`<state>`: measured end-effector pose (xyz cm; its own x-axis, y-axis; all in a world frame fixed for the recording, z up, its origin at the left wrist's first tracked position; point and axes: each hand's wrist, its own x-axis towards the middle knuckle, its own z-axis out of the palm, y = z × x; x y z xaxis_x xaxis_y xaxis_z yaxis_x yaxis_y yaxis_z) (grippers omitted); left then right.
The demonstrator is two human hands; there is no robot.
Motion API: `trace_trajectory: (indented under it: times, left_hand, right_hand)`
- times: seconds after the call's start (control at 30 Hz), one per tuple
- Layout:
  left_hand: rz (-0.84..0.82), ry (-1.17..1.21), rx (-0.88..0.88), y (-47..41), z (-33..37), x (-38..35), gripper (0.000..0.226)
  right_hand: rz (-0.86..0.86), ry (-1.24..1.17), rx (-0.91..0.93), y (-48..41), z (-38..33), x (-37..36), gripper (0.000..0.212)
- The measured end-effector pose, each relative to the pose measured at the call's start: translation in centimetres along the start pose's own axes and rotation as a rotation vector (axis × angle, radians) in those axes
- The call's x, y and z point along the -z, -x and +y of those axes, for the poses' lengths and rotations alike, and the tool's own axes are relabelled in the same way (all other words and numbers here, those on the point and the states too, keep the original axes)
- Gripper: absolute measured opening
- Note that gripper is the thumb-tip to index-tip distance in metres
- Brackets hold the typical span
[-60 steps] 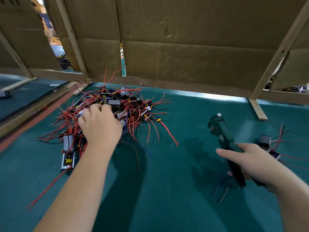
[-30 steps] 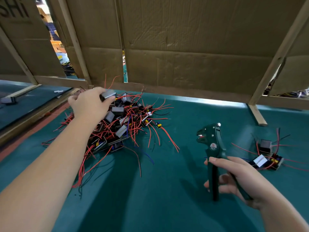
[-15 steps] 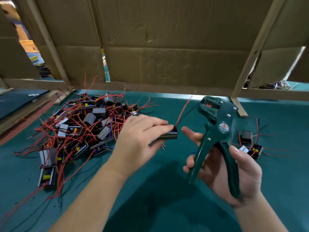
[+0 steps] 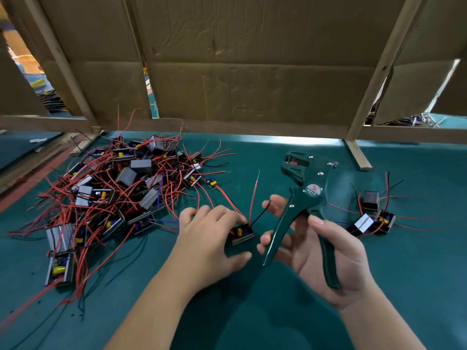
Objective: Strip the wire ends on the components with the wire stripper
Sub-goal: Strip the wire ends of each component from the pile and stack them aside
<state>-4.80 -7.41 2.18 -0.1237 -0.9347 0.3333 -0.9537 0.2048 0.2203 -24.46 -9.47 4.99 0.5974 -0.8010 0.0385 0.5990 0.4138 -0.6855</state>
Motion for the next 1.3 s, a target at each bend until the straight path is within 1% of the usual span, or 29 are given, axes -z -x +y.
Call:
trace_trajectory:
  times: [0.03,0.1,0.17,0.2,0.27,0.37,0.43,0.5,0.53,0.6,0.67,0.77,0.87,0.97,1.03,1.3]
  left_hand:
    - [-0.067,-0.027,0.052,0.0,0.2,0.2,0.057]
    - [-0.149,-0.016,0.108,-0.7,0.7,0.4,0.08]
    - [-0.204,0.131,0.147,-2.0,1.1,0.4,0.091]
    - [-0.238,0.247,0.173,-2.7,1.2,0.3,0.089]
    - [-0.258,0.479,0.225,-3.6,1.5,-0.1,0.07]
    - [-0.111,0.711,0.287,-3.8,1.9,-1.0,0.043]
    - [-0.006,0.908,0.315,-3.4,1.9,-1.4,0.029]
    - [0.051,1.116,0.359,-3.2,1.8,-1.6,0.019]
    - [0.089,1.168,0.373,-3.1,1.6,-1.5,0.018]
    - [0.198,1.195,0.373,-3.0,1.2,-1.3,0.02]
    - [0.294,1.202,0.359,-2.9,0.9,-0.8,0.02]
    - [0.367,1.281,0.373,-2.7,0.7,-0.3,0.021]
    - [0.373,1.327,0.365,-2.6,0.6,0.3,0.018]
    - [0.358,1.312,0.336,-2.3,0.8,0.7,0.013]
    - [0.366,1.308,0.329,-2.2,0.9,0.9,0.015]
    - [0.422,1.34,0.312,-2.1,1.2,1.6,0.016]
  right_hand:
    - [0.008,-0.001,-0.009,-0.1,0.3,-0.1,0.077]
    - [0.001,-0.011,-0.031,-0.3,0.7,-0.3,0.08]
    - [-0.021,-0.021,-0.054,-0.3,1.0,-0.4,0.078]
    - [-0.028,-0.018,-0.064,-0.3,1.0,-0.4,0.077]
    - [-0.044,-0.006,-0.077,-0.3,1.0,-0.4,0.074]
    - [-0.045,0.016,-0.063,-0.1,0.9,-0.2,0.072]
    - [-0.015,0.033,-0.042,0.0,0.7,-0.1,0.072]
    - [0.03,0.038,-0.035,0.0,0.5,0.1,0.075]
    - [0.045,0.044,-0.038,0.0,0.4,0.2,0.077]
    - [0.068,0.061,-0.064,0.0,0.3,0.4,0.08]
    - [0.095,0.077,-0.13,0.1,0.3,0.4,0.083]
    - [0.095,0.094,-0.263,0.2,0.8,0.2,0.079]
    - [0.028,0.093,-0.33,0.3,1.5,-0.3,0.073]
    - [-0.085,0.064,-0.317,0.2,1.8,-0.7,0.065]
    - [-0.132,0.068,-0.308,0.2,1.7,-0.8,0.062]
    - [-0.161,0.176,-0.279,0.5,1.8,-0.4,0.057]
